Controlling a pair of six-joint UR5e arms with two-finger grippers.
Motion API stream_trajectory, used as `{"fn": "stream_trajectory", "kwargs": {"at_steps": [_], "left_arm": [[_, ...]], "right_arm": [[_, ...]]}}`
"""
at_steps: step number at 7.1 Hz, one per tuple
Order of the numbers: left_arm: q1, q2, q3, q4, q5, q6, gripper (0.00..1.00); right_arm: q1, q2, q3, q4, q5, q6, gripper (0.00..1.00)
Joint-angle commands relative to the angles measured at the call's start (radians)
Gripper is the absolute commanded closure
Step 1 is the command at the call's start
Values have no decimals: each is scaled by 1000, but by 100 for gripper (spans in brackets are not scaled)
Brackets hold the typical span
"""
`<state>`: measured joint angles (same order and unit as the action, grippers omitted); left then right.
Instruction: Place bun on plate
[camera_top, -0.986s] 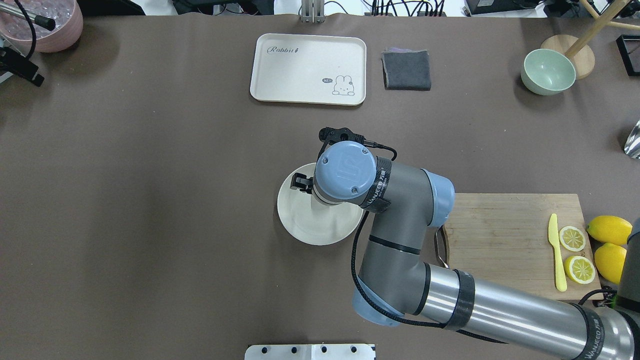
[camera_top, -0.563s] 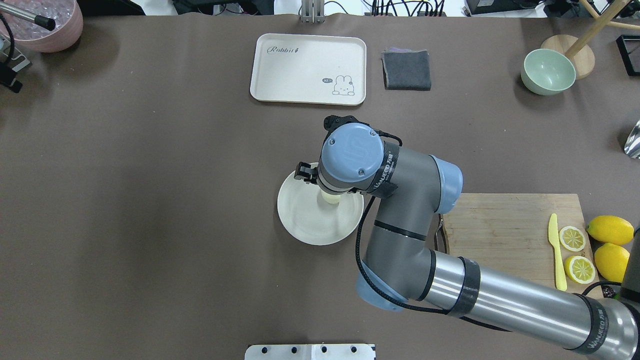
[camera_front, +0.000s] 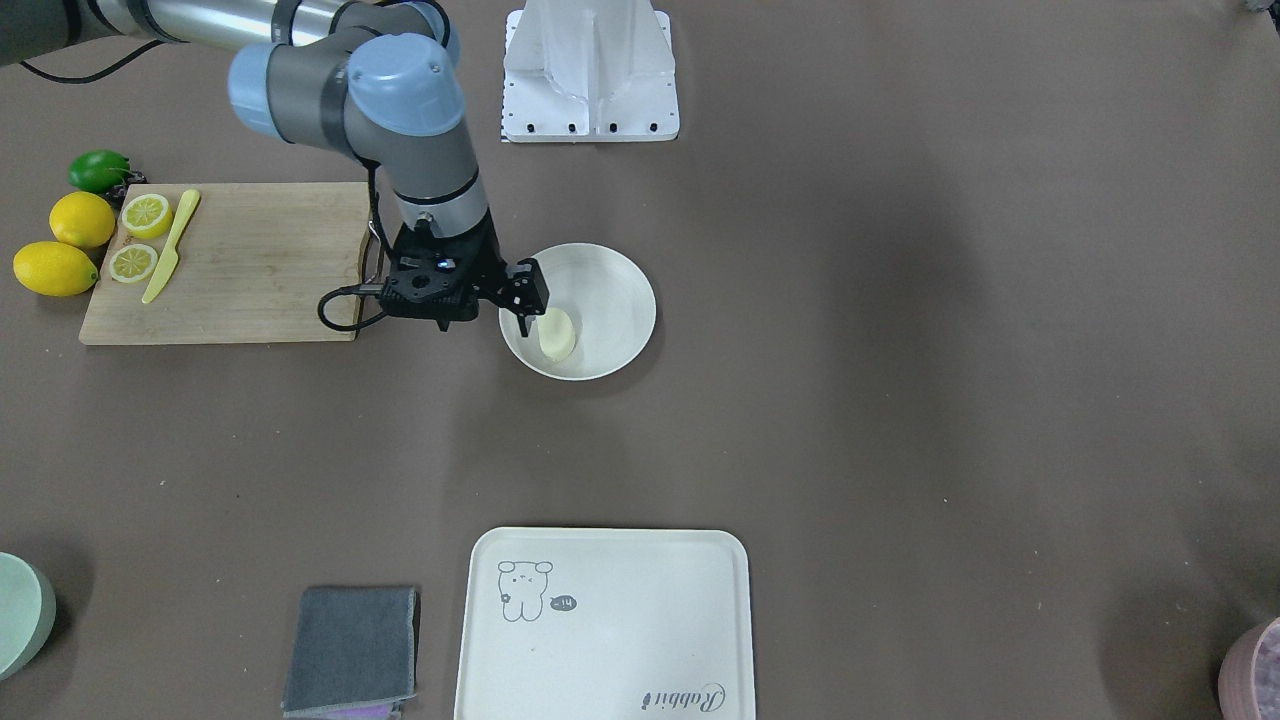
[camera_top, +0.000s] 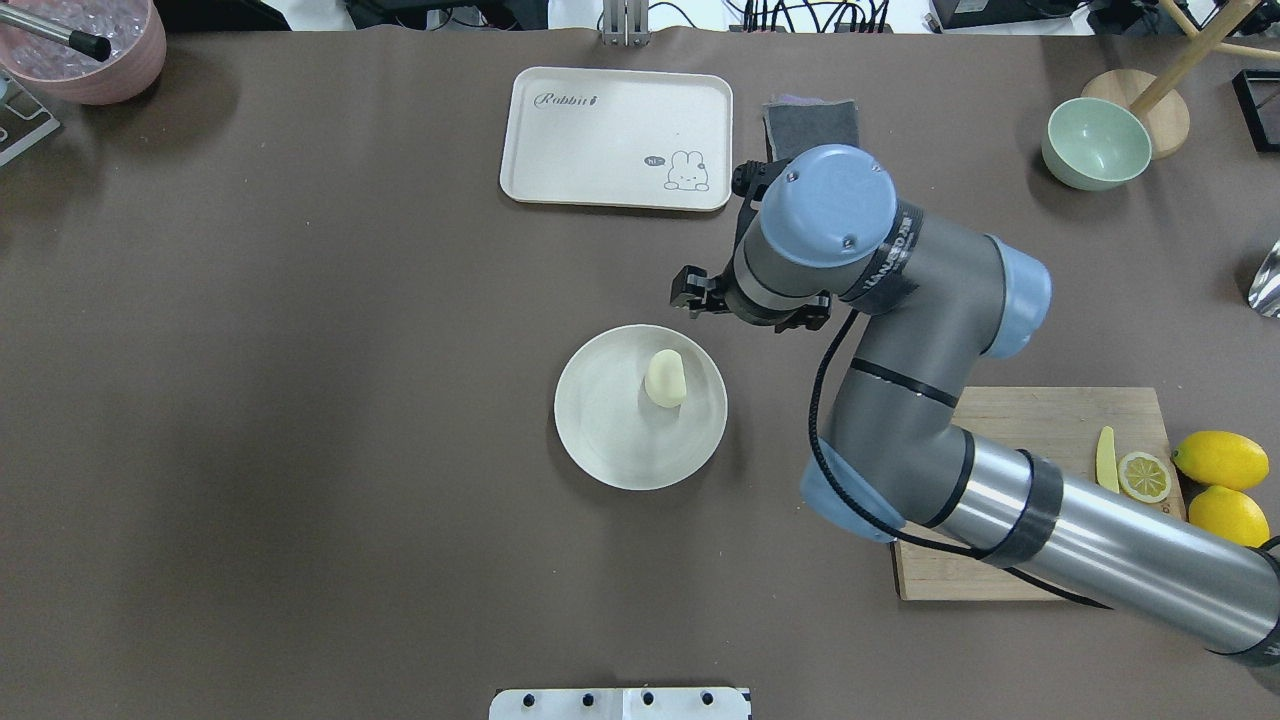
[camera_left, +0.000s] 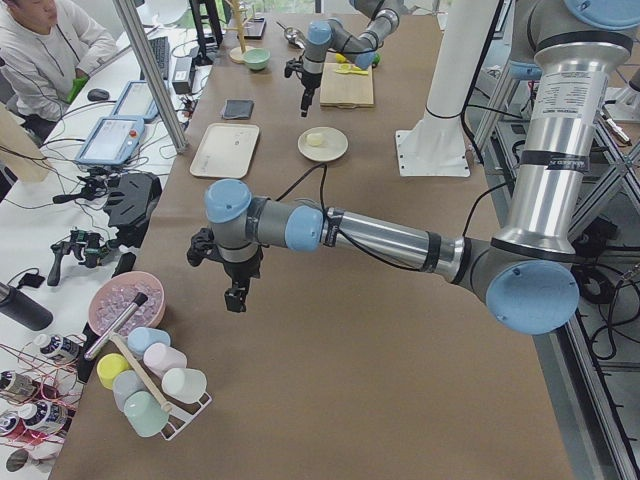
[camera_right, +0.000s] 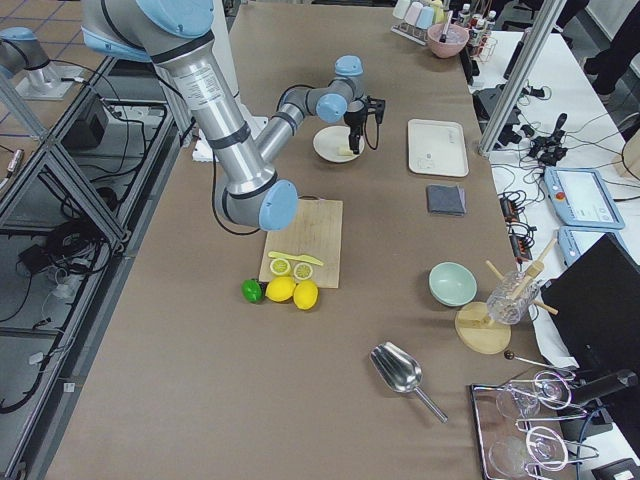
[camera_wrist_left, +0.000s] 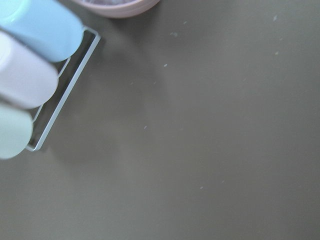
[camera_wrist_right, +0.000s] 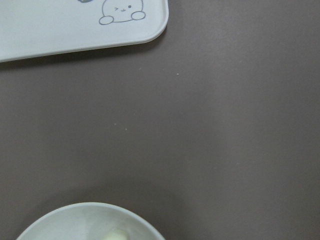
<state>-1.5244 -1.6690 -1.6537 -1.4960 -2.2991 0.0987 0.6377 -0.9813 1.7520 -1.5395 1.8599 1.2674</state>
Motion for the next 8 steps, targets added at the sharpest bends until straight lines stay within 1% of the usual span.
{"fn": "stream_trajectory", "kwargs": {"at_steps": [1, 2, 3, 4, 5, 6, 7, 8], "left_arm": [[-69, 54, 26, 61, -2, 67, 2], [-97, 52, 22, 88, -16, 67, 2], [-102, 58, 20, 85, -26, 76, 2], [-102, 58, 23, 82, -28, 76, 2], [-112, 60, 15, 67, -29, 76, 2], [-118, 81, 21, 66, -28, 69, 2], [-117, 83, 25, 66, -28, 67, 2], [-119, 87, 22, 65, -37, 67, 2]], "right_arm": [[142, -82, 53, -36, 100, -219, 0], [237, -123, 55, -36, 183, -350, 0], [346, -179, 60, -36, 262, -461, 0], [443, -263, 81, -36, 309, -584, 0], [515, -362, 105, -37, 320, -740, 0], [612, -438, 106, -37, 367, -885, 0], [737, -506, 98, -77, 424, -1077, 0], [867, -508, 98, -264, 444, -1272, 0]]}}
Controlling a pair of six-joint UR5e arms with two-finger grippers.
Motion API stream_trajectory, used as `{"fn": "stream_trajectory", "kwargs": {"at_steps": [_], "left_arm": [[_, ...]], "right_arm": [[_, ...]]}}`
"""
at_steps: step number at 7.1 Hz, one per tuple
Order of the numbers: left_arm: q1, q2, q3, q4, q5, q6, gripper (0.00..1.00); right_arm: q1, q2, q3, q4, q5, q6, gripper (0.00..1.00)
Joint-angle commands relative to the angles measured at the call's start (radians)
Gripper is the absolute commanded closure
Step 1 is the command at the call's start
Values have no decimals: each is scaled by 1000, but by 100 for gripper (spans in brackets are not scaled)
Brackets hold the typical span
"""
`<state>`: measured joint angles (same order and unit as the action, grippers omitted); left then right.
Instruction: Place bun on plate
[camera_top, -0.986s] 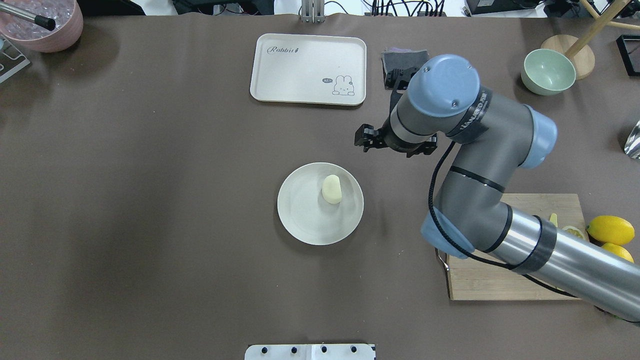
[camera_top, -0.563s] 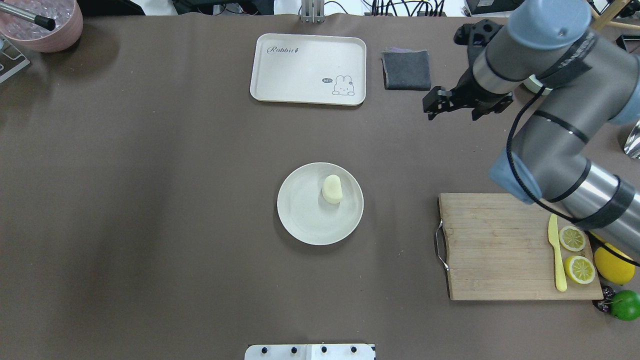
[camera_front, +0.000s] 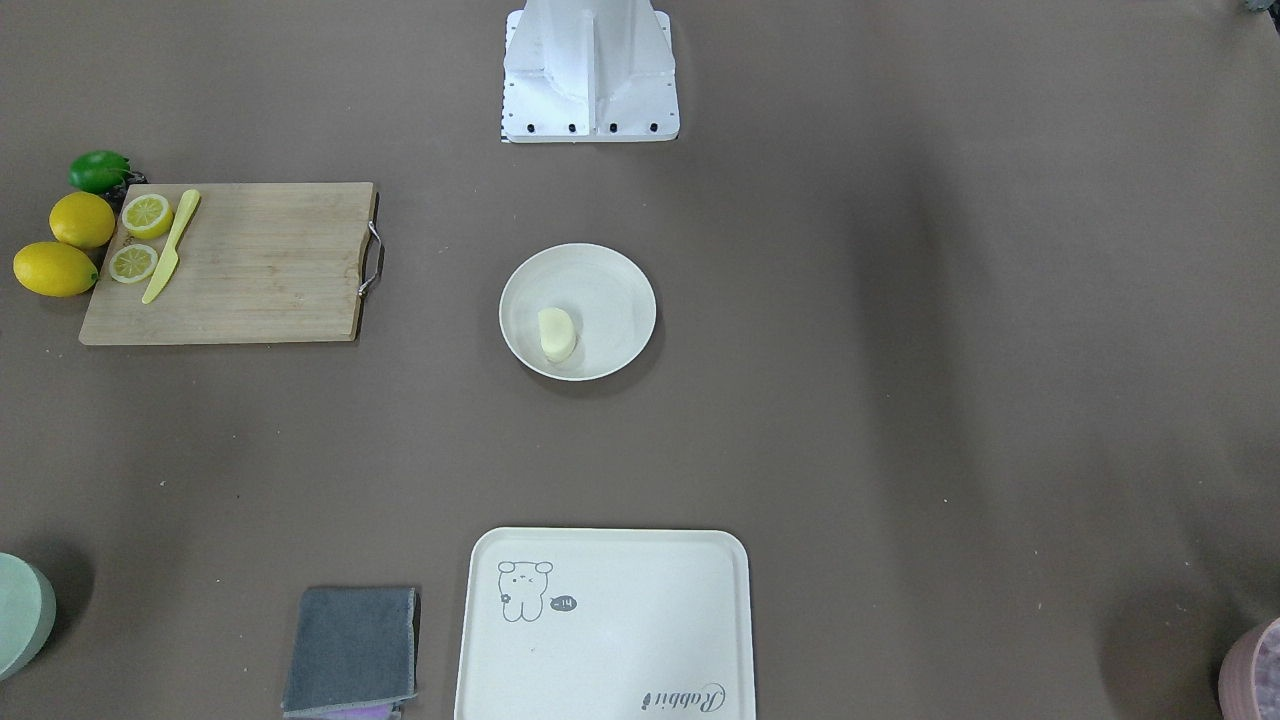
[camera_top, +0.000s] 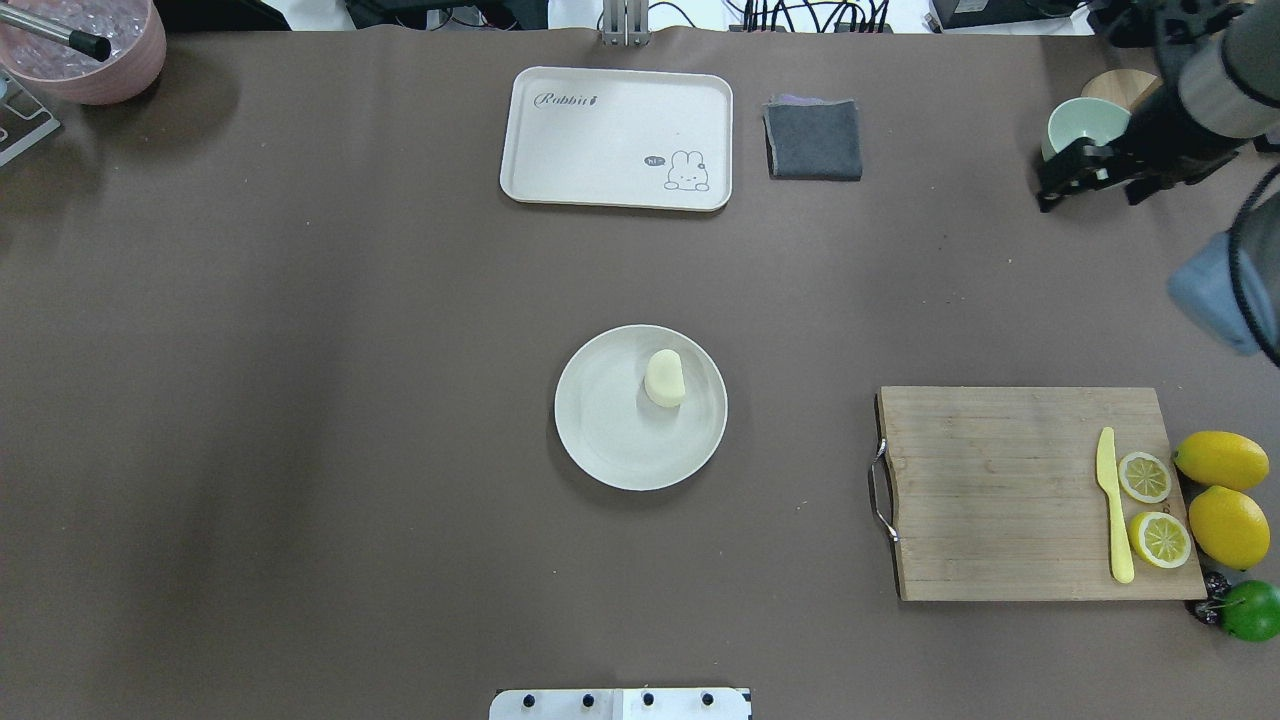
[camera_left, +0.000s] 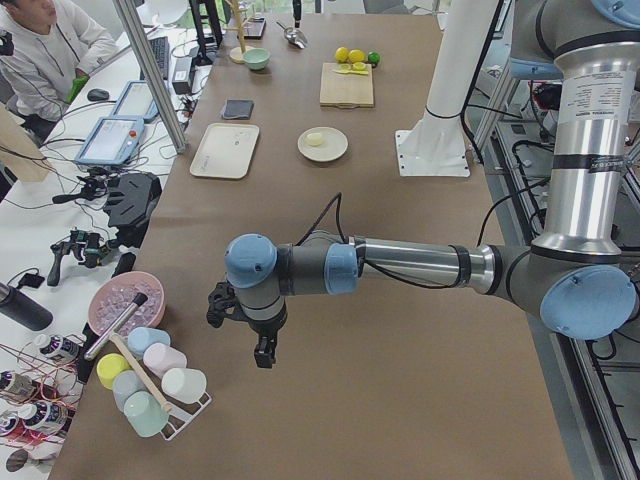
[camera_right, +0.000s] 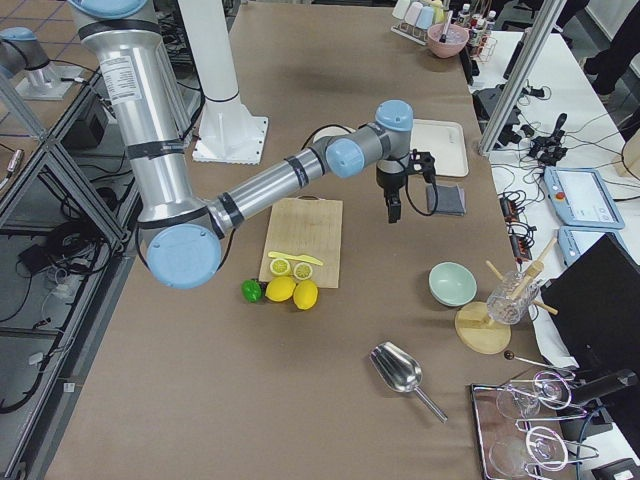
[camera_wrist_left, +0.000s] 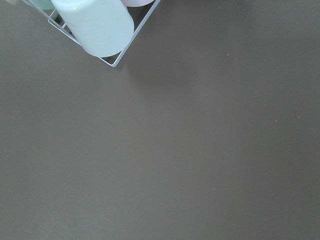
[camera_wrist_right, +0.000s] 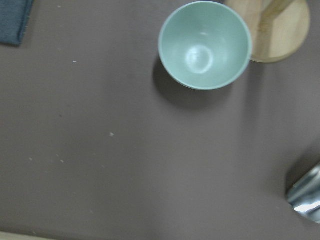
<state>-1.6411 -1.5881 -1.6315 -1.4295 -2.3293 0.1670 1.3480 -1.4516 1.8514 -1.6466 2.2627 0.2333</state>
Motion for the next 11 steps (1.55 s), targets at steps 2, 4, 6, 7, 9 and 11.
{"fn": "stream_trajectory", "kwargs": {"at_steps": [2, 4, 6, 7, 9, 11], "left_arm": [[-2, 8, 1, 0, -39, -1, 2], [-2, 8, 1, 0, -41, 0, 2], [-2, 33, -1, -2, -100, 0, 2], [-2, 33, -2, 1, -97, -3, 2], [-2, 33, -2, 6, -85, -3, 2], [-2, 33, -2, 7, -87, -4, 2]], "right_arm": [[332, -80, -14, -348, -23, -638, 0], [349, -288, -17, -334, -28, -638, 0], [352, -346, -20, -224, 0, -638, 0], [352, -345, -20, -207, 18, -637, 0], [352, -339, -44, -28, 25, -637, 0], [352, -331, -44, 181, 34, -370, 0]]}}
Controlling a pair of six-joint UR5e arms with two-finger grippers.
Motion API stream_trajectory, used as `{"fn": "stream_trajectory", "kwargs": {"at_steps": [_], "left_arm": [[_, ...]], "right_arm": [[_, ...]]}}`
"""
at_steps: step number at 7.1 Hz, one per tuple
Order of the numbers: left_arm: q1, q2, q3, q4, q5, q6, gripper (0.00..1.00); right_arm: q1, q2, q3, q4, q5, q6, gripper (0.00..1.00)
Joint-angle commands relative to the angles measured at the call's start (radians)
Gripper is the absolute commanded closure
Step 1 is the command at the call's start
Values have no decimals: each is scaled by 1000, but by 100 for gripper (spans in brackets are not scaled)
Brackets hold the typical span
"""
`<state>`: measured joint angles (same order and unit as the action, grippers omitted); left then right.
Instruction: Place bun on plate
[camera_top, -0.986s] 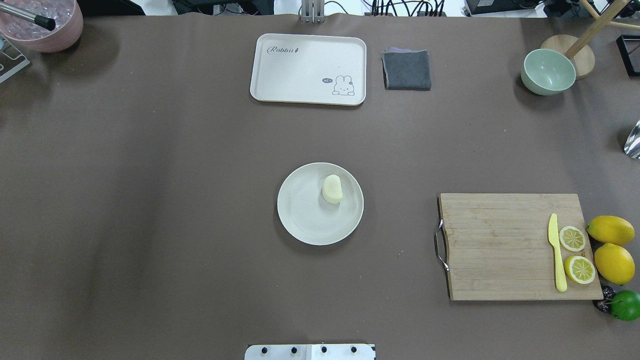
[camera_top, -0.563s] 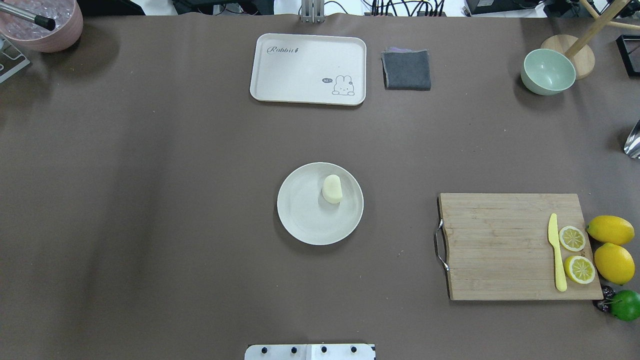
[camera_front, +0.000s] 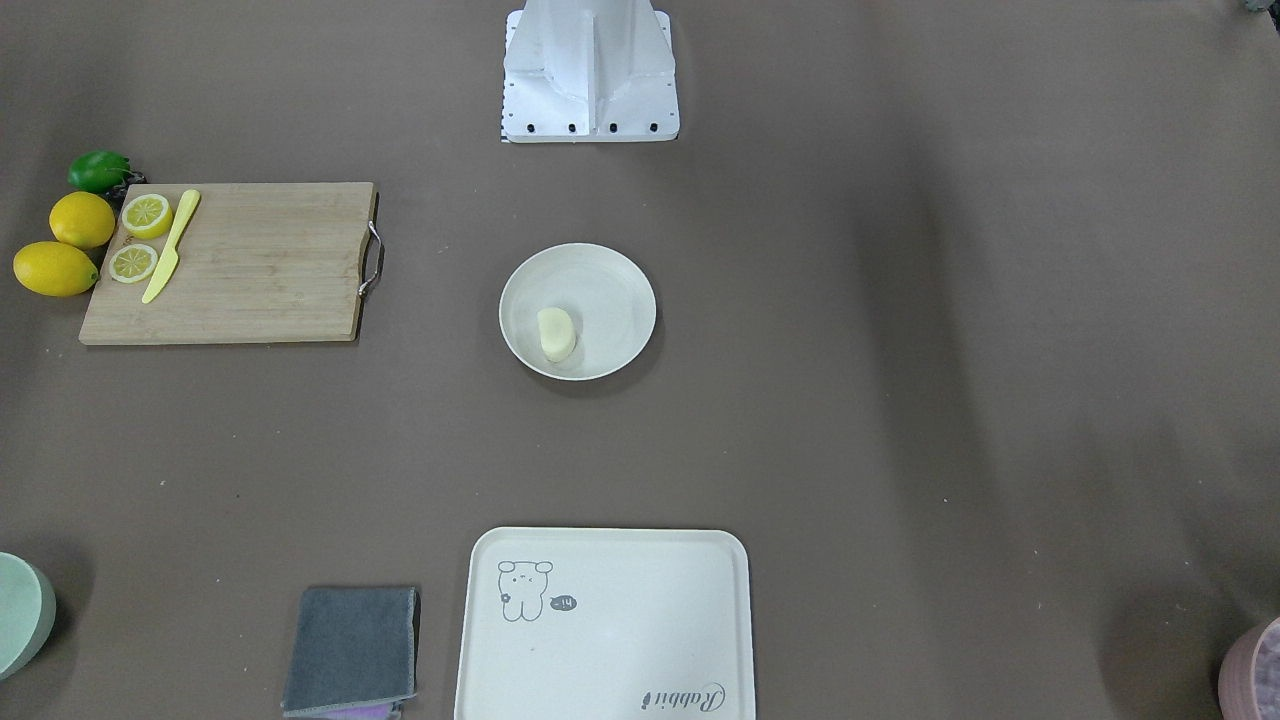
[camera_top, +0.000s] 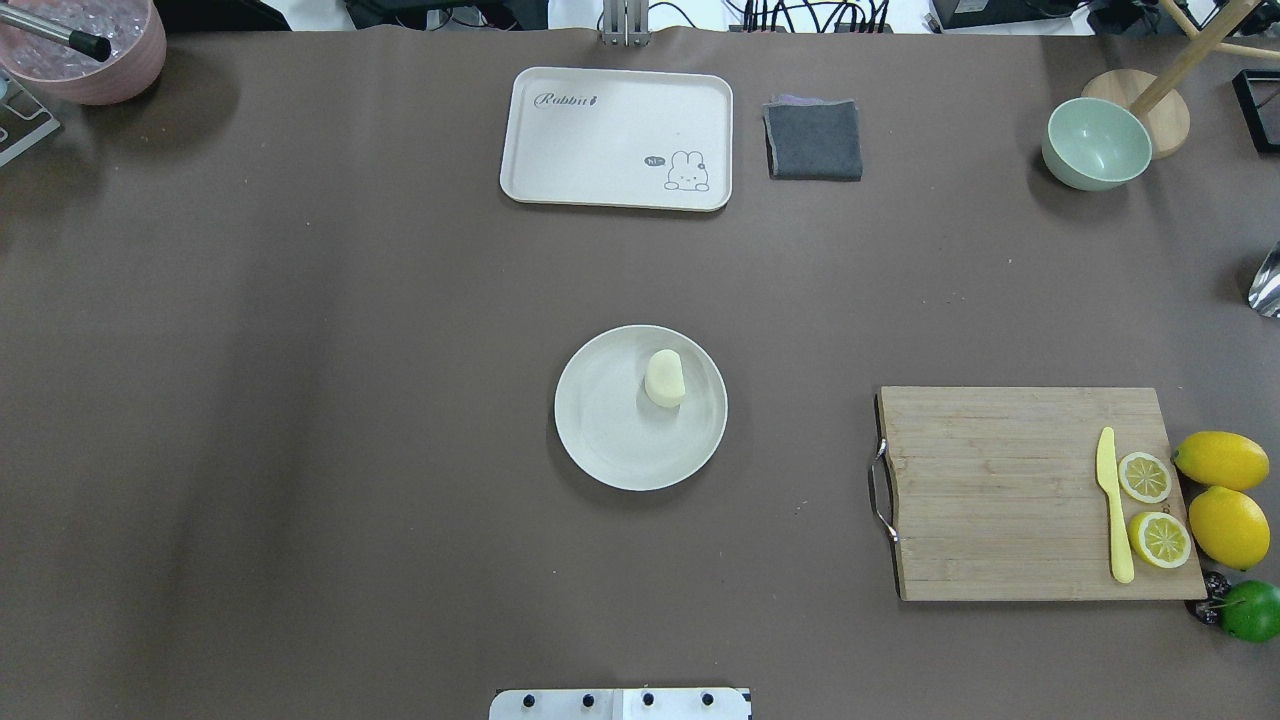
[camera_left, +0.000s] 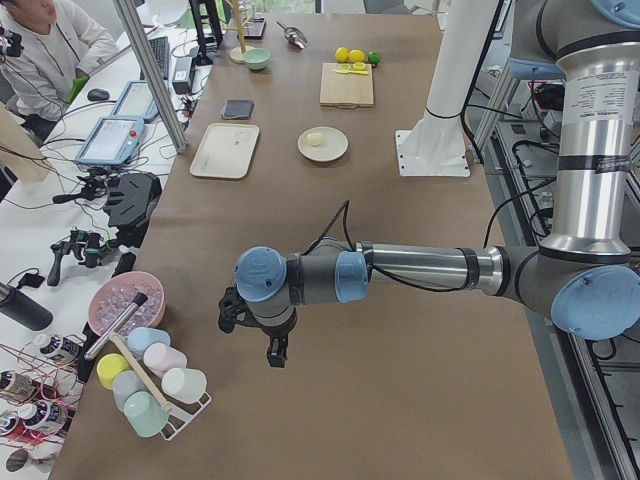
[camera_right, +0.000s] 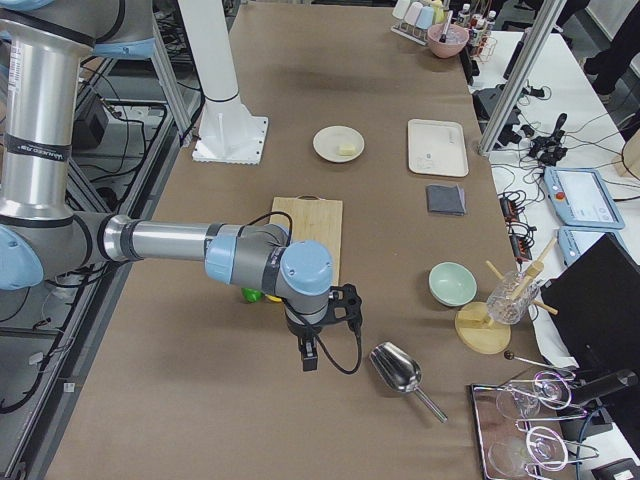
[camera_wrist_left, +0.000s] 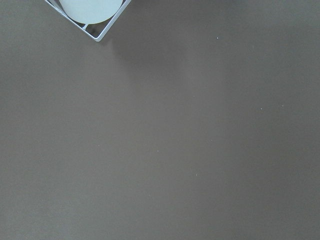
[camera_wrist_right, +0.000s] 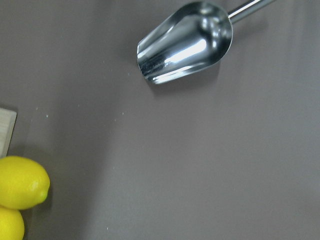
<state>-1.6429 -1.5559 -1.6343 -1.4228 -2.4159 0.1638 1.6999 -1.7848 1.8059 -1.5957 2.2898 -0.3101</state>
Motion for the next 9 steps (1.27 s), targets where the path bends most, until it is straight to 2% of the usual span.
{"fn": "stream_trajectory", "kwargs": {"at_steps": [1, 3, 5, 6, 7, 9], "left_arm": [[0, 0, 1, 1, 0, -1, 2], [0, 0, 2, 1, 0, -1, 2], [0, 2, 5, 1, 0, -1, 2], [0, 2, 5, 1, 0, -1, 2], [0, 0, 5, 1, 0, -1, 2], [0, 2, 5, 2, 0, -1, 2]], "right_arm": [[0, -4, -5, 132, 8, 251, 0], [0, -31, -19, 129, 8, 256, 0], [-2, -31, -83, 138, 17, 252, 0], [-2, -31, -126, 141, 74, 250, 0], [-2, -38, -129, 145, 126, 231, 0], [-13, -38, -125, 145, 114, 145, 0]]}}
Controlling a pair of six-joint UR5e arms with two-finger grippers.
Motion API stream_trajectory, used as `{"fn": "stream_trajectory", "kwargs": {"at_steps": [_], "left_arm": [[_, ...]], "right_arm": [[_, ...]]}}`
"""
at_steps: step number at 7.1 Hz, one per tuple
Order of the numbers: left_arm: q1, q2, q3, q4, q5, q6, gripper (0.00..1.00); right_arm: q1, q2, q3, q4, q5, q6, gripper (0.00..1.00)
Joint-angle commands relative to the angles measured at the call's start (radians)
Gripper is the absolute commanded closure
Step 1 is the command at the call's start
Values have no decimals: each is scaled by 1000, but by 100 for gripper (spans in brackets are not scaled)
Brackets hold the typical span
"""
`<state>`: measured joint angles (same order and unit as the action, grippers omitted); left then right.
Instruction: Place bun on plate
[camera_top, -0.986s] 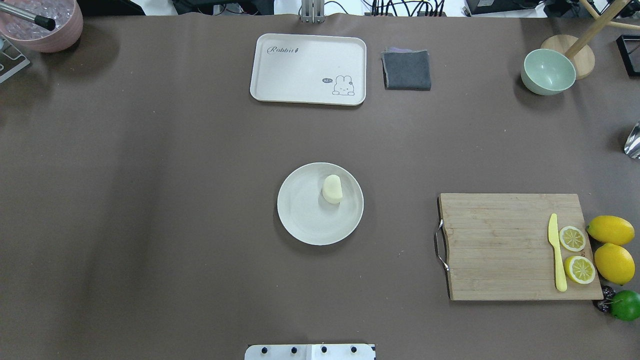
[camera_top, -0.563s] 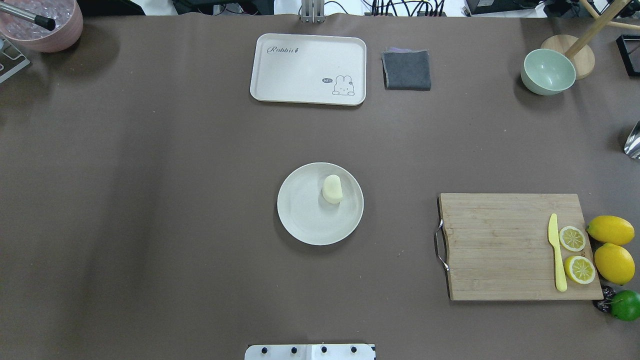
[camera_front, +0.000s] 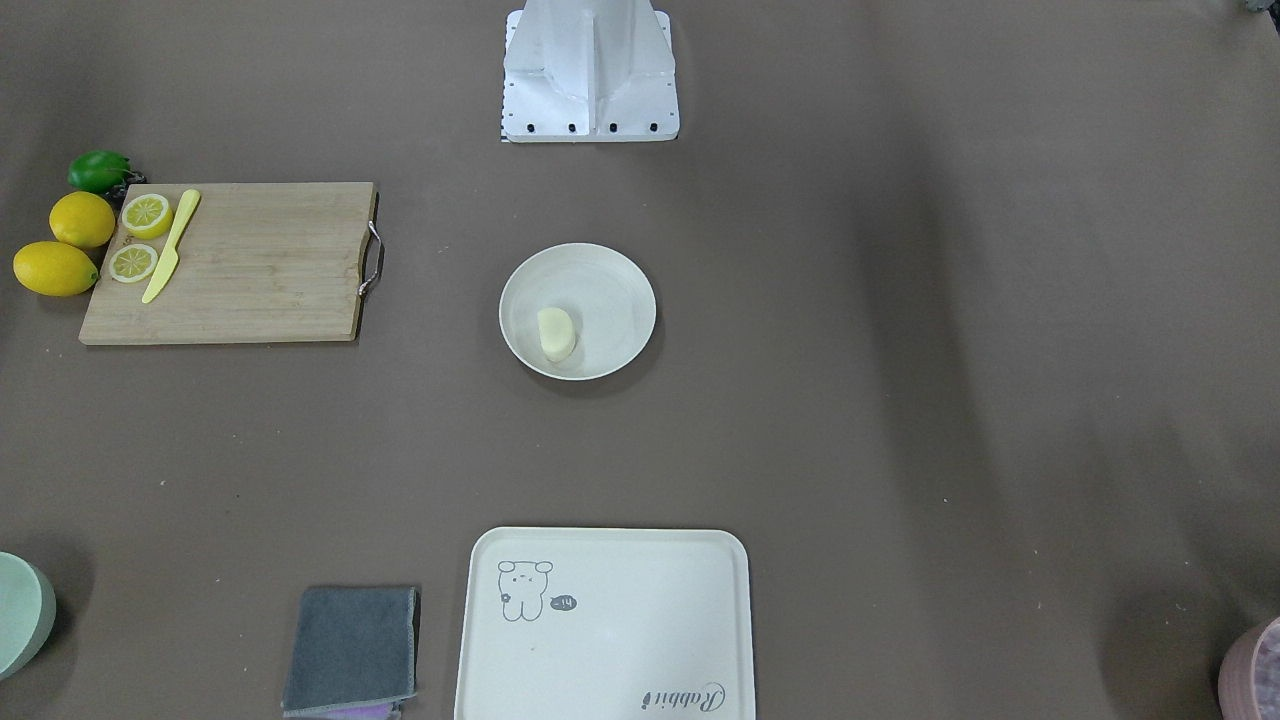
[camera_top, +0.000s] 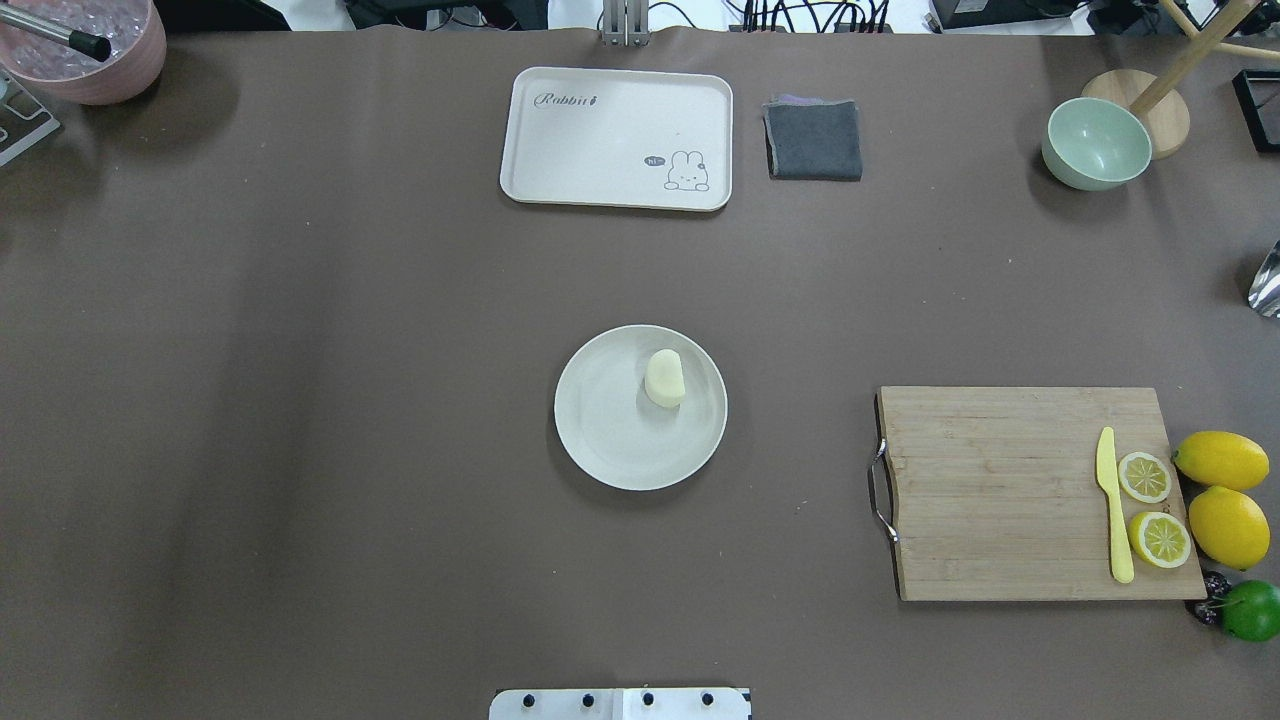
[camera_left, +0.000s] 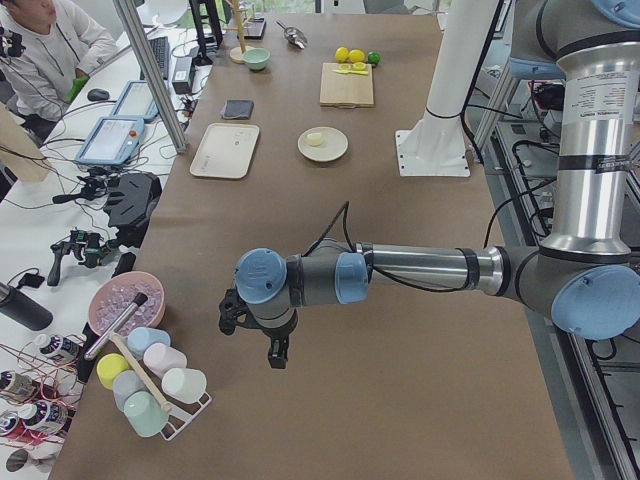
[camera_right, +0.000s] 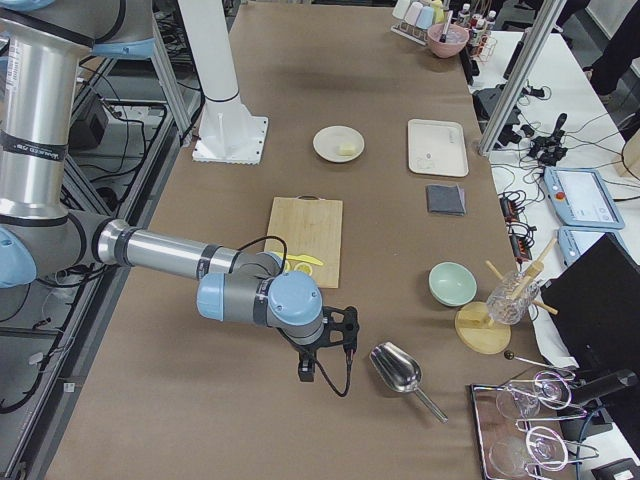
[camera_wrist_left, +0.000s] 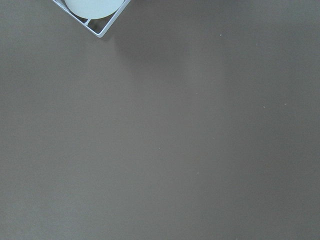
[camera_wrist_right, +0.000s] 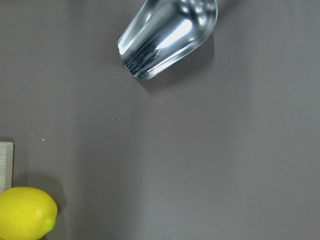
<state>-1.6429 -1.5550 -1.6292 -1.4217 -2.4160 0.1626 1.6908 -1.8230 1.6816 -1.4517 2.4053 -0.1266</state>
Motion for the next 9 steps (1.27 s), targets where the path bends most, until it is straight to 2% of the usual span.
{"fn": "stream_trajectory", "kwargs": {"at_steps": [1, 2, 5, 7, 9], "left_arm": [[0, 1, 0, 1, 0, 0, 2], [2, 0, 0, 1, 0, -2, 2], [2, 0, 0, 1, 0, -3, 2], [0, 0, 0, 1, 0, -3, 2], [0, 0, 0, 0, 0, -3, 2]], "right_arm": [[-3, -2, -3, -9, -17, -33, 0], [-6, -9, 0, -10, -52, -33, 0], [-49, -4, 41, -13, -70, -25, 0], [-63, 2, 148, -172, -83, -24, 0], [-63, -1, 172, -190, -86, -25, 0]]}}
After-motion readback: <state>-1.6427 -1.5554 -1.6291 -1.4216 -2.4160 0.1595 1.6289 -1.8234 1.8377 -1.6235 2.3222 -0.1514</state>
